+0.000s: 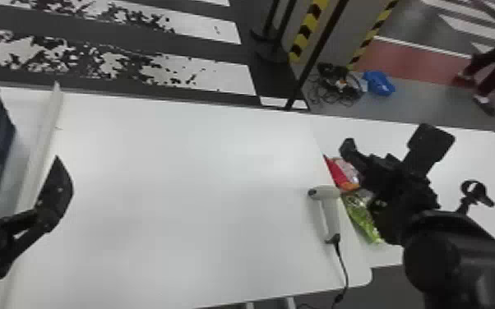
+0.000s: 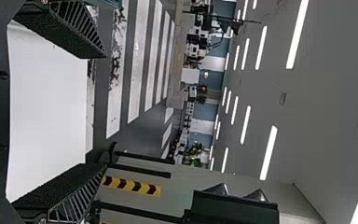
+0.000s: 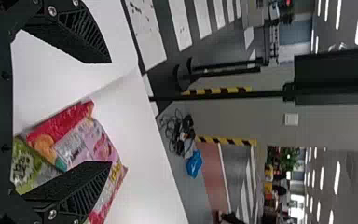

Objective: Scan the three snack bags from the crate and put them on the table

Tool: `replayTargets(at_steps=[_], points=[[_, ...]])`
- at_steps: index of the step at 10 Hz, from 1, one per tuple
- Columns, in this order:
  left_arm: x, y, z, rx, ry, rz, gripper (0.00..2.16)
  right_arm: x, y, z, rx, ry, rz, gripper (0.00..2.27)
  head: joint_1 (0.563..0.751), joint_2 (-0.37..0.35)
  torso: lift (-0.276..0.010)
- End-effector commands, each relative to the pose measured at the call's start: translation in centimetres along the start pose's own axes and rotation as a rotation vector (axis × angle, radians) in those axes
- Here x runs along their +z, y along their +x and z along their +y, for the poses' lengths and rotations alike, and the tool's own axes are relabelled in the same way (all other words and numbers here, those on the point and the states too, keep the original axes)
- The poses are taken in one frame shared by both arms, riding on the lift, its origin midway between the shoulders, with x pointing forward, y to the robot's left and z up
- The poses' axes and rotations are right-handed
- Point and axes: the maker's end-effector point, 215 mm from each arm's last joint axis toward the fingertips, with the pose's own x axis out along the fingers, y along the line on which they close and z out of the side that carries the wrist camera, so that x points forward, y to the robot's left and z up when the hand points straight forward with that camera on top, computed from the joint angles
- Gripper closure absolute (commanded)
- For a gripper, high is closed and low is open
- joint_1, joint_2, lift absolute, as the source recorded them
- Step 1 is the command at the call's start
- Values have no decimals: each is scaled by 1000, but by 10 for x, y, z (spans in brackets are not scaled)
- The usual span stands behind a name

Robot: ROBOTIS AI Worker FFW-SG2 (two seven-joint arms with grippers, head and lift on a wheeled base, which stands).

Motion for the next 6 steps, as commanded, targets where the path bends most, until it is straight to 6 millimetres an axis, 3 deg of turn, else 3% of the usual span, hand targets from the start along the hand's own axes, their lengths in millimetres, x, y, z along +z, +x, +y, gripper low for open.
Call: replayTargets(at_steps=[1, 2, 3, 4, 5, 6], points=[[-1, 3, -3, -5, -1, 4, 29, -28, -47, 82, 183, -14, 70, 100, 695, -350, -94], [-4, 4, -3, -2, -4, 15, 29, -46, -67, 128, 278, -16, 83, 107, 695, -318, -94], [-5, 4, -4, -4, -5, 19, 29, -52, -77, 159, 341, -1, 51, 107, 695, -249, -94], [-7, 4, -2, 6, -6, 24, 29, -45, -84, 185, 394, 14, -42, 107, 695, -184, -94], [-11, 3, -1, 9, -8, 33, 29, -32, -96, 205, 425, 37, -167, 107, 695, -137, -94], [-16, 2, 0, 12, -10, 48, 29, -28, -108, 210, 436, 65, -247, 107, 695, -118, -94]])
